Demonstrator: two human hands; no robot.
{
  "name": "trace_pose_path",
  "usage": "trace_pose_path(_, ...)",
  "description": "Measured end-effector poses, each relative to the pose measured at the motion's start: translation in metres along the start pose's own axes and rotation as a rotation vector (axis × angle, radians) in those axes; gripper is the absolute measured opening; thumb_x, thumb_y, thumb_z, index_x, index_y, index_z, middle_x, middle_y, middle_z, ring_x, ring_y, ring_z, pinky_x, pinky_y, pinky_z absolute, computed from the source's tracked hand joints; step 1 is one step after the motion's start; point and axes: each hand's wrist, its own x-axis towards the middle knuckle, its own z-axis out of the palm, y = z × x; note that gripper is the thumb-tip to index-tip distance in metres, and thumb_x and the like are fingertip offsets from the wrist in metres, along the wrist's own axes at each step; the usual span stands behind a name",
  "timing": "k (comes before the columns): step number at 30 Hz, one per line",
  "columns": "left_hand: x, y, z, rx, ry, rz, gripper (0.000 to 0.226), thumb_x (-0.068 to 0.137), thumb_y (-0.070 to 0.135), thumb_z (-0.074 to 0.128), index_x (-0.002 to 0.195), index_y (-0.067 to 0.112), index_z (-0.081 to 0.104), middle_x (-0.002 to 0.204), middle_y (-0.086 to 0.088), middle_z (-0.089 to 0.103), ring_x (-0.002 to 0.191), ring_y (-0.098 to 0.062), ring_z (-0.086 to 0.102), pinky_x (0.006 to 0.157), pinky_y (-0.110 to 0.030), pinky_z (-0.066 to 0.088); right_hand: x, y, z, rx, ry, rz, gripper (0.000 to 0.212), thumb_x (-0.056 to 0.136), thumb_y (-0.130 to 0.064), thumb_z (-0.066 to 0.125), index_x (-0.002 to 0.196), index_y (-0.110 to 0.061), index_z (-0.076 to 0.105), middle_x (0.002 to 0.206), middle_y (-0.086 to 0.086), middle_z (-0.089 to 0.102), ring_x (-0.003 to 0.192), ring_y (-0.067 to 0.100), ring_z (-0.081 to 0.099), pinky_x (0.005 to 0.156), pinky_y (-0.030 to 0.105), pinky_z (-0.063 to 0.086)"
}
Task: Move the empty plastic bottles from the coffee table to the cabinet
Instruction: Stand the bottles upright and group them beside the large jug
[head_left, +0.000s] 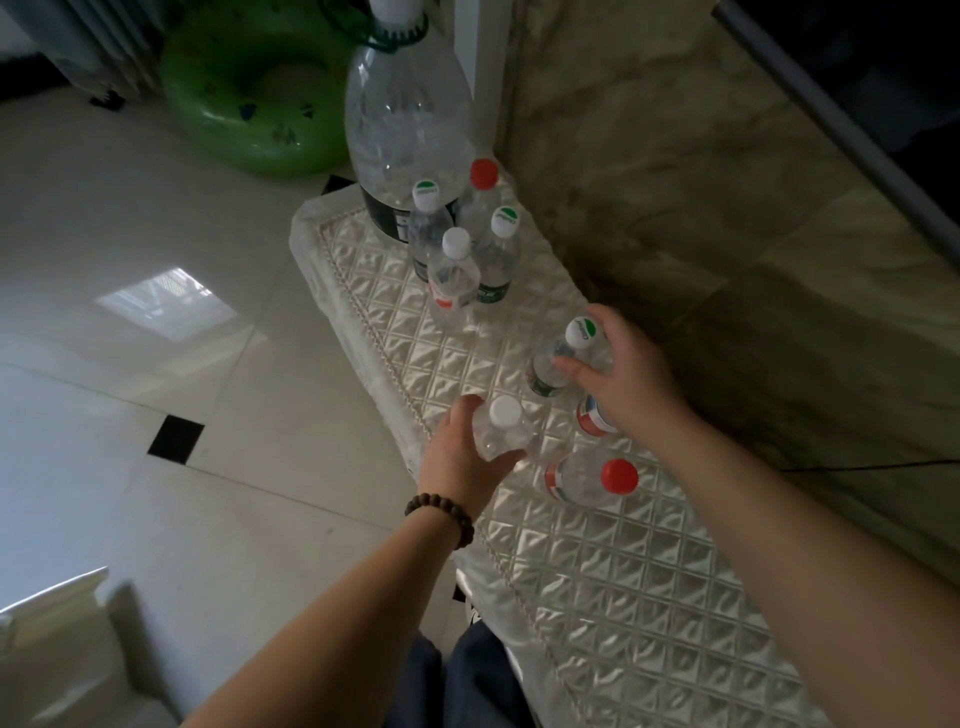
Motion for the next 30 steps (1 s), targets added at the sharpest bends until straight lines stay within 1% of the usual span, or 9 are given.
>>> trace_pose_path(3, 0.013, 0.004, -0.006, -0.028, 0.066, -0.007, 0.066, 0.067, 0.036, 0.082, 0.121, 0.024, 0.046, 0.119, 0.003, 0.056, 0.106, -0.018, 0.054, 0.087, -0.036, 0.049, 0.012, -0.001, 0.001, -0.038, -0.022, 0.031, 0.066, 0.083, -0.035, 0.069, 0.139, -0.026, 0.037, 0.144, 0.004, 0.043, 0.131, 0.024, 0.042, 0.104, 0.043, 0.041)
trace_pose_path(5, 0.025, 0.008, -0.01, -0.059, 0.111, -0.02, 0.067, 0.066, 0.036, 0.083, 0.122, 0.026, 0.047, 0.121, 0.003, 0.053, 0.106, -0.018, 0.055, 0.089, -0.036, 0.05, 0.02, -0.001, 0.001, -0.062, -0.02, 0.059, 0.059, 0.085, -0.031, 0.067, 0.137, -0.029, 0.039, 0.138, 0.007, 0.05, 0.124, 0.027, 0.049, 0.098, 0.047, 0.046)
trace_pose_path(9, 0.052, 0.015, -0.014, -0.116, 0.142, -0.085, 0.07, 0.066, 0.036, 0.083, 0.124, 0.033, 0.044, 0.126, 0.001, 0.052, 0.11, -0.02, 0.054, 0.093, -0.044, 0.05, 0.035, -0.002, 0.001, -0.12, -0.021, 0.059, 0.039, 0.086, -0.029, 0.066, 0.122, -0.025, 0.052, 0.119, 0.009, 0.062, 0.108, 0.028, 0.059, 0.086, 0.047, 0.053)
trace_pose_path(13, 0.077, 0.026, -0.016, -0.133, 0.171, -0.104, 0.069, 0.068, 0.032, 0.082, 0.126, 0.033, 0.043, 0.124, -0.001, 0.054, 0.108, -0.021, 0.056, 0.092, -0.045, 0.05, 0.056, -0.006, -0.004, -0.108, -0.019, 0.01, 0.033, 0.086, -0.03, 0.065, 0.117, -0.023, 0.056, 0.113, 0.01, 0.064, 0.101, 0.027, 0.062, 0.082, 0.044, 0.055)
trace_pose_path(18, 0.102, 0.033, -0.014, -0.128, 0.204, -0.09, 0.068, 0.069, 0.031, 0.082, 0.124, 0.036, 0.042, 0.123, 0.0, 0.056, 0.108, -0.021, 0.057, 0.09, -0.045, 0.051, 0.084, -0.016, -0.001, -0.074, -0.042, -0.059, 0.03, 0.087, -0.03, 0.063, 0.116, -0.03, 0.054, 0.114, 0.007, 0.065, 0.103, 0.024, 0.062, 0.082, 0.04, 0.055)
trace_pose_path(20, 0.107, 0.032, -0.012, -0.113, 0.201, -0.093, 0.068, 0.07, 0.029, 0.081, 0.126, 0.034, 0.043, 0.124, -0.001, 0.055, 0.108, -0.021, 0.056, 0.091, -0.045, 0.05, 0.093, -0.02, 0.003, -0.08, -0.064, -0.072, 0.031, 0.087, -0.031, 0.063, 0.117, -0.033, 0.052, 0.115, 0.005, 0.065, 0.104, 0.023, 0.061, 0.084, 0.041, 0.055)
trace_pose_path(24, 0.112, 0.029, -0.008, -0.102, 0.195, -0.089, 0.067, 0.073, 0.027, 0.079, 0.128, 0.033, 0.042, 0.127, -0.002, 0.054, 0.112, -0.021, 0.055, 0.092, -0.043, 0.049, 0.102, -0.027, 0.007, -0.06, -0.092, -0.111, 0.034, 0.088, -0.024, 0.063, 0.12, -0.023, 0.055, 0.116, 0.008, 0.065, 0.107, 0.024, 0.061, 0.088, 0.044, 0.053)
trace_pose_path(28, 0.115, 0.03, -0.007, -0.105, 0.2, -0.093, 0.069, 0.073, 0.027, 0.079, 0.13, 0.033, 0.04, 0.125, -0.001, 0.056, 0.108, -0.02, 0.056, 0.09, -0.043, 0.05, 0.106, -0.032, 0.005, -0.023, -0.083, -0.144, 0.033, 0.088, -0.02, 0.063, 0.12, -0.02, 0.055, 0.118, 0.006, 0.063, 0.109, 0.022, 0.059, 0.089, 0.041, 0.052)
trace_pose_path(30, 0.114, 0.031, -0.006, -0.124, 0.223, -0.109, 0.071, 0.073, 0.025, 0.079, 0.13, 0.031, 0.038, 0.125, -0.001, 0.056, 0.108, -0.02, 0.056, 0.09, -0.042, 0.05, 0.107, -0.033, 0.006, -0.013, -0.088, -0.156, 0.032, 0.088, -0.018, 0.063, 0.119, -0.019, 0.055, 0.117, 0.007, 0.062, 0.109, 0.021, 0.058, 0.087, 0.037, 0.051)
